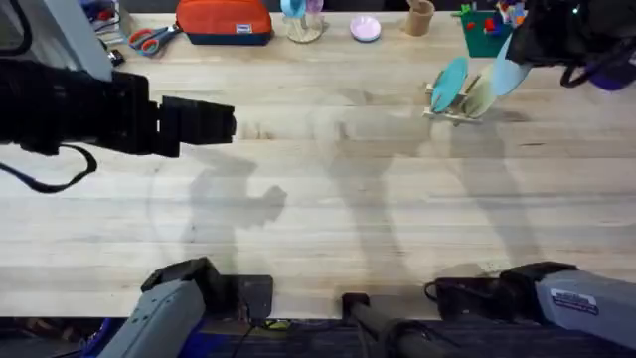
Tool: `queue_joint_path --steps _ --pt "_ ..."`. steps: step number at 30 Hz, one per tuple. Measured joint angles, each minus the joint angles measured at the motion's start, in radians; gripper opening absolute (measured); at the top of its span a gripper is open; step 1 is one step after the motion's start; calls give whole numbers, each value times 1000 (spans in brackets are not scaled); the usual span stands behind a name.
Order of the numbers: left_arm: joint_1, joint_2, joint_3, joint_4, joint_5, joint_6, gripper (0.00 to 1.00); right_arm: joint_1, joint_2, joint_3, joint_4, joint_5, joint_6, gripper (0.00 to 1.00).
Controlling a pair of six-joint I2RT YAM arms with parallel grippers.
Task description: Pick up the plates from the table one by one and place each into a slot on the dish rack.
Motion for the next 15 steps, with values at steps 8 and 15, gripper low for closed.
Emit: queue_joint_path --steps 8,15 --pt "0 0 0 0 0 0 993 -47 13 0 9 -1 -11 28" --pt "0 0 0 0 0 0 994 -61 44 0 20 -1 -21 28"
